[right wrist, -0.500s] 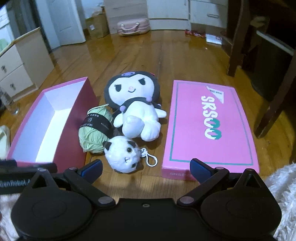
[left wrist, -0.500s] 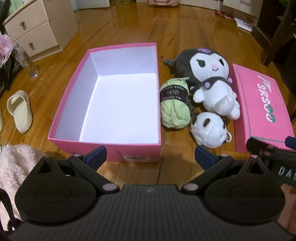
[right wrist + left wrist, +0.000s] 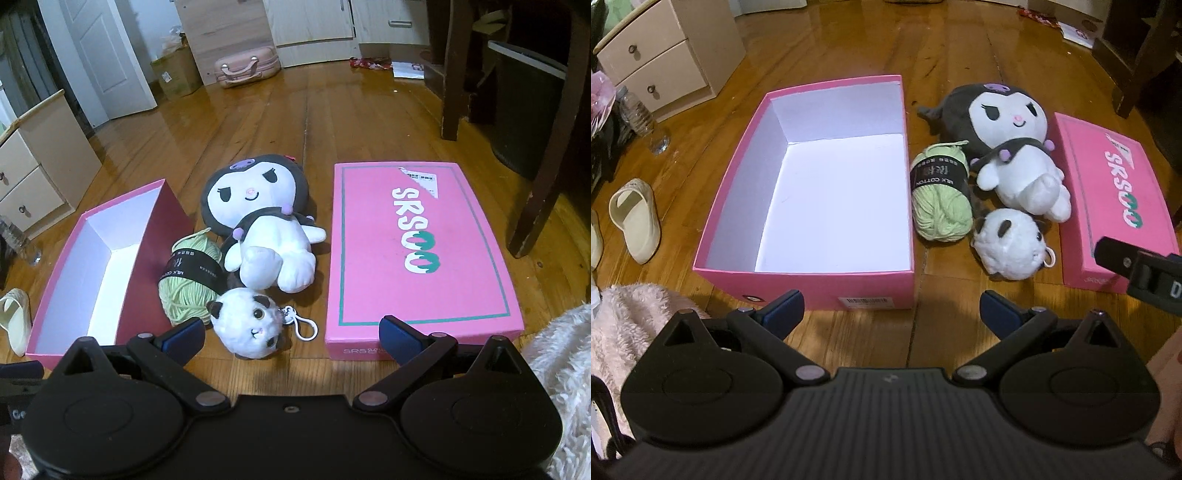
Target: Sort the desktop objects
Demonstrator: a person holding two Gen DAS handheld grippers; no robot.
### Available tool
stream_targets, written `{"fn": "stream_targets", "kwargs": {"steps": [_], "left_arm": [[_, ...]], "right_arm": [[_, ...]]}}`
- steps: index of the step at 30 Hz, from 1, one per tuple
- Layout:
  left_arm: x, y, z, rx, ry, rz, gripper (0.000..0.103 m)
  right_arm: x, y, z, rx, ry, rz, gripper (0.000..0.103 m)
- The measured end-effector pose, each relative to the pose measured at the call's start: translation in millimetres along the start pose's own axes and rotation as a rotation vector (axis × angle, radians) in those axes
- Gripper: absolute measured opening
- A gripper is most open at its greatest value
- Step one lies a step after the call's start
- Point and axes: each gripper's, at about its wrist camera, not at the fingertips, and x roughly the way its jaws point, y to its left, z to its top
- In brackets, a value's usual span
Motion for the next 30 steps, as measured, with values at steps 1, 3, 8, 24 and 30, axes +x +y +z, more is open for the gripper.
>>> {"fn": "stream_targets", "kwargs": {"steps": [1, 3, 8, 24, 30], "left_arm": [[-2, -2, 1, 0.005, 0.001, 0.005, 0.103], [-2, -4, 0, 0.01, 0.008, 0.008, 0.103], [4, -6, -1, 0.022, 0.035, 0.016, 0.103], [4, -5, 0, 0.049, 0.056, 0.025, 0.103], [10, -6, -2, 0.046, 0.082, 0.035, 0.103]], "right_arm": [[0, 1, 0, -0.006, -0.002, -0.006, 0.102], [0, 2, 0, -0.016, -0.007, -0.018, 0.102], [1, -3, 1, 0.02, -0.017, -0.043, 0.102], [7, -3, 2, 0.016, 0.0, -0.056, 0.102], [10, -2, 2, 0.013, 0.02, -0.075, 0.102]]}}
